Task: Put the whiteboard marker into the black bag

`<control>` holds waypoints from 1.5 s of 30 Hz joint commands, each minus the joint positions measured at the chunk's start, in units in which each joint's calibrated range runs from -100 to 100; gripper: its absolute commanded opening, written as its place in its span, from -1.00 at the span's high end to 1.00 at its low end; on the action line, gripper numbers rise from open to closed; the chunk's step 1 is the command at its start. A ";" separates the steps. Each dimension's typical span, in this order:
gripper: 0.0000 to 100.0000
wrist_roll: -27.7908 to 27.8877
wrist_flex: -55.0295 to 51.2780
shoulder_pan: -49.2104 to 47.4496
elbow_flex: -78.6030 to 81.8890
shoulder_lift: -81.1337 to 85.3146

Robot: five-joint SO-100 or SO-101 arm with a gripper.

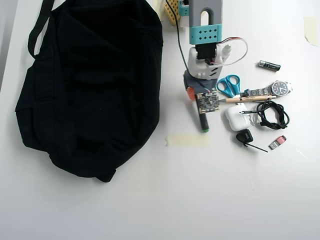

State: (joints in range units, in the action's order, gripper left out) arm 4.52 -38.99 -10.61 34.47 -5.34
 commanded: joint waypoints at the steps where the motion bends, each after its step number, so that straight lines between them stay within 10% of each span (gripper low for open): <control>1: 0.96 0.25 -0.38 2.23 -3.83 6.08; 29: 0.95 -0.32 0.14 40.37 -9.58 16.46; 33: 0.37 -0.38 0.31 41.05 -9.67 16.29; 35: 0.51 -0.22 -0.55 39.70 -12.37 18.12; 40: 0.95 -0.38 -35.35 33.42 -6.71 58.45; 45: 0.96 -6.09 -36.81 20.93 41.00 104.42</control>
State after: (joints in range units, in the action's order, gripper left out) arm -1.29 -72.82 13.83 67.41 90.74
